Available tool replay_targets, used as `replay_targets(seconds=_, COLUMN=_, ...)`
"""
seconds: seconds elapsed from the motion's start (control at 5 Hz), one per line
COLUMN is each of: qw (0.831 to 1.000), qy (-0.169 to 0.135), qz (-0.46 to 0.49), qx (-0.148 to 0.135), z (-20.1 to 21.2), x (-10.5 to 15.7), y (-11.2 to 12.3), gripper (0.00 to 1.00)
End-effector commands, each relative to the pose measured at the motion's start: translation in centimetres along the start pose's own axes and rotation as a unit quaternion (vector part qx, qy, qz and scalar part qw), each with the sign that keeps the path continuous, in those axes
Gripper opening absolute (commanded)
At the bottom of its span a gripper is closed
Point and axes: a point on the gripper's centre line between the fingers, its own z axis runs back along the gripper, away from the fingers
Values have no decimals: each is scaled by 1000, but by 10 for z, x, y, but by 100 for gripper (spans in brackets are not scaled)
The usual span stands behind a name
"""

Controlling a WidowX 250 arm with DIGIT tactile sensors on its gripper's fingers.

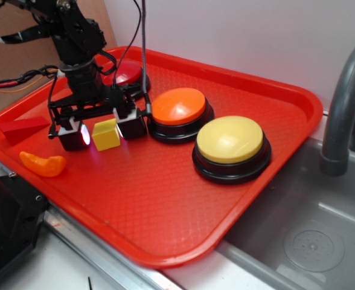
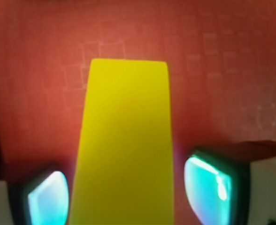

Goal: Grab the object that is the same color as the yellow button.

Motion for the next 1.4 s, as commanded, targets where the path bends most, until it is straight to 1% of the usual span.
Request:
replay_targets(seconds=0.0, qw=988, qy=-54, qz=-119, qx=-87, z=55, x=1, y=31, gripper=0)
replay_targets(seconds=0.2, qw=963, qy=-87, qz=-237, qx=-98, z=105, x=-6, y=48, gripper=0)
replay_targets(seconds=0.4, qw=940, qy=-77, qz=-329, qx=-50, z=147, x=-12, y=45, gripper=0)
replay_targets(seconds=0.6, qw=922, qy=-85, qz=-378, qx=-4, z=166, x=-24, y=35, gripper=0)
replay_targets(seconds=0.8, qw=924, qy=-88, qz=-373, qx=7, z=172, x=-25, y=34, gripper=0)
replay_targets(seconds=1.2, qw=927, qy=-75, qz=-367, qx=6, z=174, x=-11, y=28, gripper=0)
